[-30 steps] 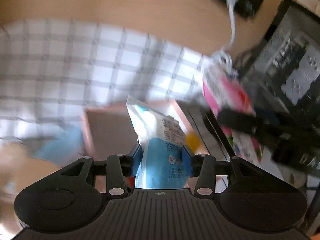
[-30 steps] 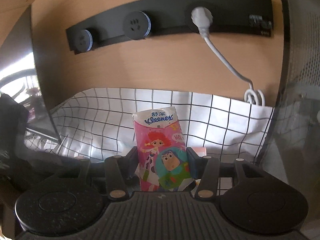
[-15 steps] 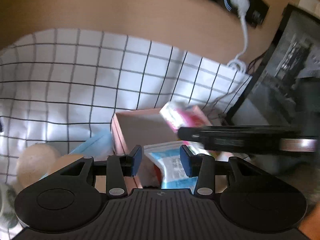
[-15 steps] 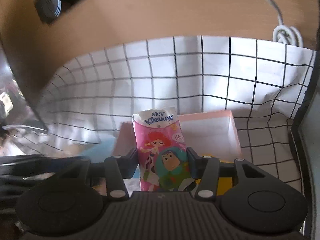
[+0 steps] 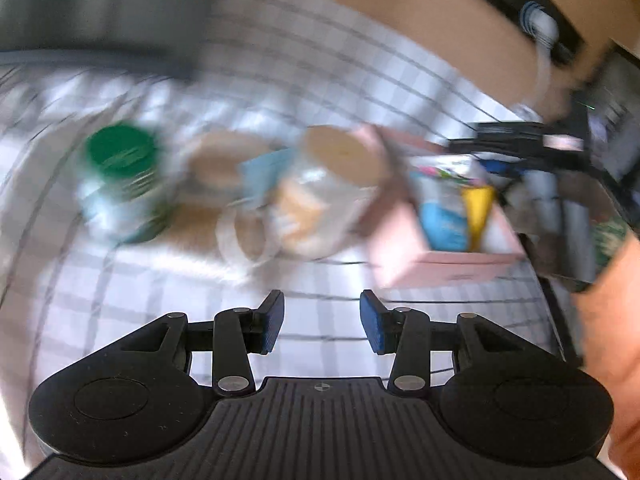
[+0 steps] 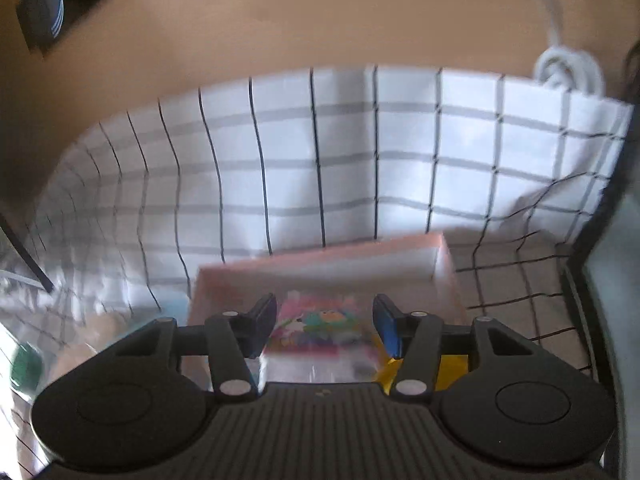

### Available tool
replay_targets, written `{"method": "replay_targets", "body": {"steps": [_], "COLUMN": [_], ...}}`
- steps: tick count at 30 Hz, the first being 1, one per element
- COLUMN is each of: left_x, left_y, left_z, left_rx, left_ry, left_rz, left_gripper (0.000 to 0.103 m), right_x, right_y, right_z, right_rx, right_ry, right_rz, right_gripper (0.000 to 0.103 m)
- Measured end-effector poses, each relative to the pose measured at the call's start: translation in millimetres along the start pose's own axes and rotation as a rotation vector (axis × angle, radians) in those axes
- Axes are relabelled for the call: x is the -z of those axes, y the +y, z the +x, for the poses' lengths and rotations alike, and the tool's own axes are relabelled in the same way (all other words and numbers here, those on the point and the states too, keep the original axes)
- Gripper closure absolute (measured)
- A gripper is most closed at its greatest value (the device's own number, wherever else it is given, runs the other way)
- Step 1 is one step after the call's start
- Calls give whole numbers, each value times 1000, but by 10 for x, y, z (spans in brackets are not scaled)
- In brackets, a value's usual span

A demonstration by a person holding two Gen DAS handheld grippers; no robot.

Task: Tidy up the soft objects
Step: 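Move both open tools back toward the cotton swabs and the blue mask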

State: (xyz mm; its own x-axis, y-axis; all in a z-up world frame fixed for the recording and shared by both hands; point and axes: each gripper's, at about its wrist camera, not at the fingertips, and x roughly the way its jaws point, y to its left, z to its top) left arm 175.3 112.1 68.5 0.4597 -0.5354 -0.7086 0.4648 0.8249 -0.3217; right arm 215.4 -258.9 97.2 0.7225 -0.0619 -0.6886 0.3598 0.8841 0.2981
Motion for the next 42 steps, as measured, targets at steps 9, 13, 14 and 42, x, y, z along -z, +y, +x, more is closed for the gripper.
{"method": "replay_targets", "body": {"steps": [9, 13, 14, 42], "left_x": [-86, -115, -114, -171], "left_y": [512, 652, 672, 316], "left_z": [-282, -368, -390, 103], "left_rx": [-92, -120, -124, -177], "left_ry": [-53, -69, -70, -130], "left_rz": [10, 29, 39, 230], "left_gripper": [58, 57, 57, 57], "right_x": [-85, 0, 36, 258], "right_y": [543, 1075, 1225, 1849], "right_z": [-705, -792, -794, -227], "right_rx": [-42, -110, -129, -175], "right_ry": [-116, -112, -105, 134], "right_rz": [86, 44, 17, -220], "right_gripper": [44, 44, 44, 36]}}
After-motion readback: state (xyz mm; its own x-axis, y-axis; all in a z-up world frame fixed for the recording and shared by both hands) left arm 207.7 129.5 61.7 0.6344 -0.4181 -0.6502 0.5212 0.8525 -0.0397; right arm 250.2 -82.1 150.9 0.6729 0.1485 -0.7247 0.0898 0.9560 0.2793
